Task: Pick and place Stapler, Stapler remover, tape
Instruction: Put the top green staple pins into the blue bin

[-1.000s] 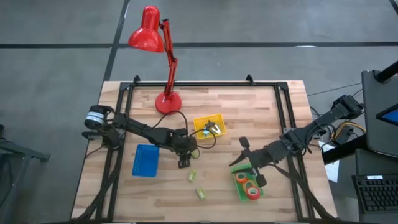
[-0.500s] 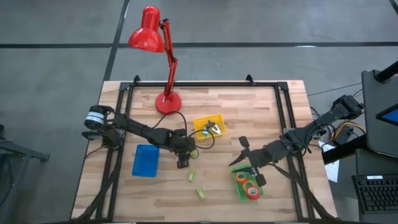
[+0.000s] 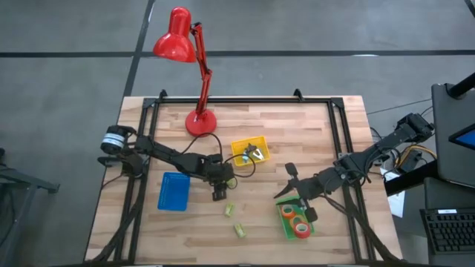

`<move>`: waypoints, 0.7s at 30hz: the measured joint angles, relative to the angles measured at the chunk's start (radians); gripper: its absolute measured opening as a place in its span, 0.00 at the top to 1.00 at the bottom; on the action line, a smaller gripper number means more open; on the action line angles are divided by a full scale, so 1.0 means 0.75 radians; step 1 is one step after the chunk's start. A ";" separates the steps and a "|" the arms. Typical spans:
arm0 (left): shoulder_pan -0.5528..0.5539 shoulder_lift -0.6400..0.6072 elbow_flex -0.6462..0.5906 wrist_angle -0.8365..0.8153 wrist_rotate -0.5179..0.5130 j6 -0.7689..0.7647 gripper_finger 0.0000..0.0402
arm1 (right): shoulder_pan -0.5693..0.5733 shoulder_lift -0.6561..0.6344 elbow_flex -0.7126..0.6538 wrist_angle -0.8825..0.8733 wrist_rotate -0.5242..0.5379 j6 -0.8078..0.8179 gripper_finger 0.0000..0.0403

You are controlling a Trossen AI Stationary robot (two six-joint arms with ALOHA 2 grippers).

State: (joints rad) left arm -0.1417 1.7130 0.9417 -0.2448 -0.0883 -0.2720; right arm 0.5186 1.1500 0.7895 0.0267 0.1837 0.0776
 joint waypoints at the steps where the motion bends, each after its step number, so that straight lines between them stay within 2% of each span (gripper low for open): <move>1: 0.000 0.000 0.000 0.000 0.001 -0.010 0.58 | 0.000 0.000 -0.001 -0.009 0.000 0.001 0.79; 8: -0.005 0.000 0.000 0.000 0.013 -0.025 0.68 | 0.000 0.000 -0.004 -0.036 0.001 0.001 0.81; 12: -0.014 -0.001 -0.008 0.001 0.015 -0.021 0.69 | 0.000 0.000 -0.006 -0.035 0.000 0.011 0.82; 16: -0.041 -0.001 -0.009 0.000 0.003 -0.013 0.66 | 0.000 0.000 -0.011 -0.038 0.001 0.026 0.81; 21: -0.072 -0.001 -0.010 0.000 -0.041 0.013 0.55 | 0.000 0.000 -0.012 -0.039 0.000 0.026 0.80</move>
State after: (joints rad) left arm -0.1956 1.7123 0.9340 -0.2451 -0.1188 -0.2621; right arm 0.5186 1.1500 0.7807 -0.0029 0.1837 0.0975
